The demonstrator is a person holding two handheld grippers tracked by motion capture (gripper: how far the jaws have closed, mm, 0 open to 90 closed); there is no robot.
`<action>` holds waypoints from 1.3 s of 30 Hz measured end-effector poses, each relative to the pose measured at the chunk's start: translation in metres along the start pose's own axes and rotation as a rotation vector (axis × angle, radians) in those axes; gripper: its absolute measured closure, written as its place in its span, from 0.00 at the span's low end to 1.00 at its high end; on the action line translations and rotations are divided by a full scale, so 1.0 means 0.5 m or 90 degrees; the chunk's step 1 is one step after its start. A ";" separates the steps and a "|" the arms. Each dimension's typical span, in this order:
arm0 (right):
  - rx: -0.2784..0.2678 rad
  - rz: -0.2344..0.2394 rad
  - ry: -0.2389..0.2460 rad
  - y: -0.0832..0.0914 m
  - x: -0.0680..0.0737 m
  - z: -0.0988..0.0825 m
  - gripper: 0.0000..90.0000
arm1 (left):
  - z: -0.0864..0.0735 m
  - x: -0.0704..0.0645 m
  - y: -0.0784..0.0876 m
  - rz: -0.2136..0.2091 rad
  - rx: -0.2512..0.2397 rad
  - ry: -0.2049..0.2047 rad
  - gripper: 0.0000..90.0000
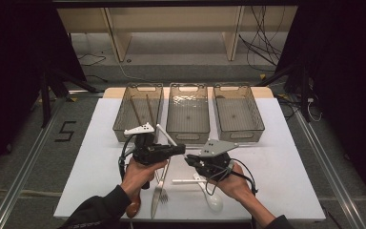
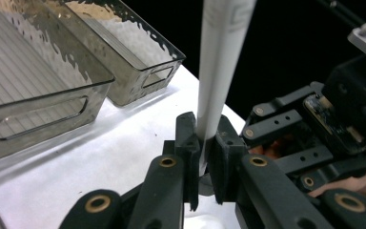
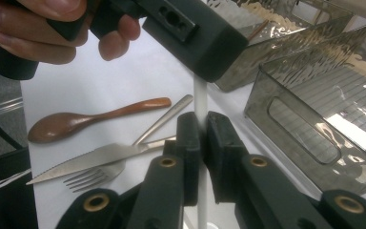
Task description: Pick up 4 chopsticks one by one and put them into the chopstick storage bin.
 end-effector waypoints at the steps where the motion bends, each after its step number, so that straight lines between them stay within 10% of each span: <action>1: -0.002 0.005 -0.001 0.003 0.000 0.000 0.90 | 0.002 0.002 0.002 0.001 -0.003 0.000 0.92; 18: 0.049 0.007 -0.060 0.056 -0.035 -0.026 0.44 | 0.088 0.137 0.095 0.100 -0.034 0.042 0.92; 39: 0.082 0.009 -0.097 0.081 -0.048 -0.063 0.35 | 0.218 0.281 0.132 0.203 -0.045 0.094 0.92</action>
Point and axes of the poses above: each handheld gripper's, and its own axes: y roughly backward along the jaws, z roughly out of its top, x roughly to its left, the point moved 3 cm from there along -y, roughly forward along the jaws, and after that the axes turned 14 degrees about z, right-handed, at the moved point
